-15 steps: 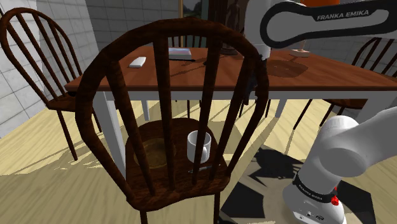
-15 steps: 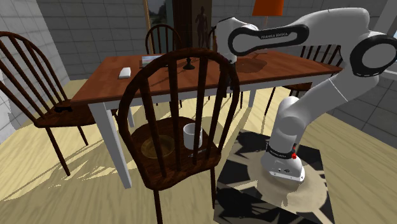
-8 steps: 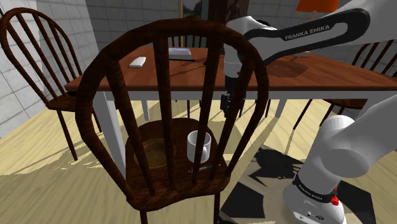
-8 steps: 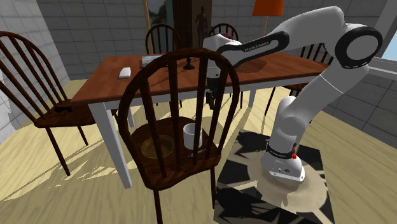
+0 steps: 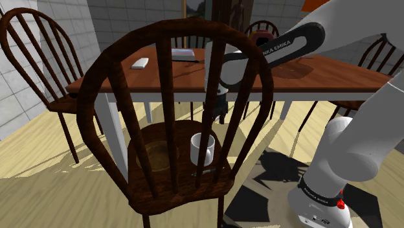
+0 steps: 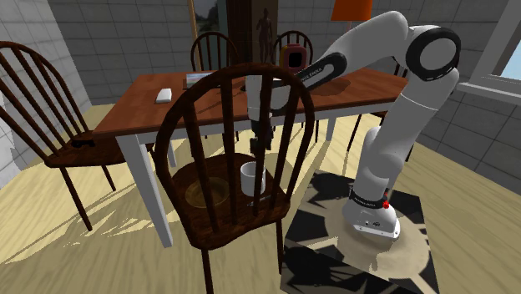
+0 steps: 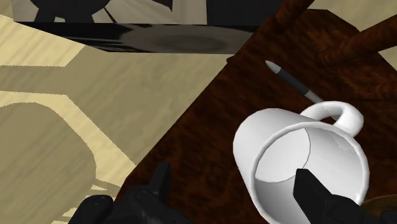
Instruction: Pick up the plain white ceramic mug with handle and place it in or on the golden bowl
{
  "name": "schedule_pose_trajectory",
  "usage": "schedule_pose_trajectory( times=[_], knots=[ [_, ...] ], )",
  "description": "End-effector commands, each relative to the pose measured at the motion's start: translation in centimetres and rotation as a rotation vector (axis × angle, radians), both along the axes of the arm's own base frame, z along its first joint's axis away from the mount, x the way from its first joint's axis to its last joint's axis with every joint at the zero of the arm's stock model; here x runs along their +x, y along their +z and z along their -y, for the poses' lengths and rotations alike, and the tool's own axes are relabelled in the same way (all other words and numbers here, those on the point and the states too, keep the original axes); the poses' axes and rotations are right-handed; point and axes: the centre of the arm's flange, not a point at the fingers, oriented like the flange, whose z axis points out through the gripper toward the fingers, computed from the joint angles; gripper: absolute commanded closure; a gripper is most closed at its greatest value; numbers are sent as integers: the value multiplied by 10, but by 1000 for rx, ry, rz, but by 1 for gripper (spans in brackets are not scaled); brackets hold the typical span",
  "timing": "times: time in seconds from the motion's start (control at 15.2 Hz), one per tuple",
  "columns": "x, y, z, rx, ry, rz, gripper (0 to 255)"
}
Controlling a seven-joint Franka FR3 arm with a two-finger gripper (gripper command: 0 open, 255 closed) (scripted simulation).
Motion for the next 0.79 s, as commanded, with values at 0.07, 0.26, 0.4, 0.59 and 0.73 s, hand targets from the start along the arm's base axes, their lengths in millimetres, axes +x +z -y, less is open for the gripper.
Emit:
schedule_pose_trajectory(
  times=[0.07,0.26,0.4,0.59,0.73],
  knots=[
    [14,-22,-19,17,19,3,0],
    [13,-37,-20,17,19,3,0],
    [12,-48,-20,17,19,3,0],
    [11,-61,-20,17,19,3,0],
    [11,-61,-20,17,19,3,0]
  ],
)
